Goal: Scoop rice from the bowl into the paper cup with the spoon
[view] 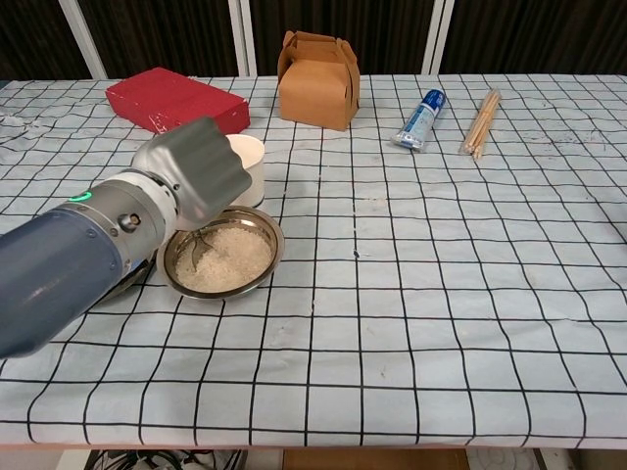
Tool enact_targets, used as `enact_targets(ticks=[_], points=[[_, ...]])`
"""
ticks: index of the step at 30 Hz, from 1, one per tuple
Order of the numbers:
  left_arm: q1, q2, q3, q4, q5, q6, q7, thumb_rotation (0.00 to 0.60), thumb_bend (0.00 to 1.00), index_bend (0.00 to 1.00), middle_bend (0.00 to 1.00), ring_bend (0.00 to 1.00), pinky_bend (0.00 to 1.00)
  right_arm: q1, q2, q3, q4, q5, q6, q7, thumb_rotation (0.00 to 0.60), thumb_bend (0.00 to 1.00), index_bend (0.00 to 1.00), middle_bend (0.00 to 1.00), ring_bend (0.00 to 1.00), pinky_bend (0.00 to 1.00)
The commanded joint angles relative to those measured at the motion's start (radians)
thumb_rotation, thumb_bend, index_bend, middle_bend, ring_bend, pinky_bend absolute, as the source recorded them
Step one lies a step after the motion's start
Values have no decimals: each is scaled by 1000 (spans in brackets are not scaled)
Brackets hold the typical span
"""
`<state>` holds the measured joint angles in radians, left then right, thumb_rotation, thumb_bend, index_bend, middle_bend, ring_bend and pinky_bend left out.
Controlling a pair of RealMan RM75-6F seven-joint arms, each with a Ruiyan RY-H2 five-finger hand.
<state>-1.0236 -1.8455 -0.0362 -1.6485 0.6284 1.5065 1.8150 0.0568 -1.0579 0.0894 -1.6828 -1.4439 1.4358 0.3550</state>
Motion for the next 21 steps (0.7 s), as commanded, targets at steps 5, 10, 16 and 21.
enact_targets(ticks=[5, 10, 16, 21], points=[[-9, -19, 0, 3, 5, -6, 10, 600, 493, 807, 1000, 1000, 1000, 0, 0, 0, 0, 1, -1, 2, 600, 197, 0, 0, 0, 183], [-9, -35, -5, 8, 5, -6, 7, 600, 493, 807, 1000, 1000, 1000, 0, 1, 1, 0, 1, -1, 4, 600, 197, 0, 0, 0, 183], [0, -45, -17, 10, 7, 7, -17, 600, 493, 807, 1000, 1000, 1000, -1, 2, 0, -1, 0, 0, 7, 600, 197, 0, 0, 0, 183], [21, -37, -34, -4, 3, 16, -62, 600, 492, 807, 1000, 1000, 1000, -1, 1, 0, -1, -2, 1, 7, 600, 197, 0, 0, 0, 184]])
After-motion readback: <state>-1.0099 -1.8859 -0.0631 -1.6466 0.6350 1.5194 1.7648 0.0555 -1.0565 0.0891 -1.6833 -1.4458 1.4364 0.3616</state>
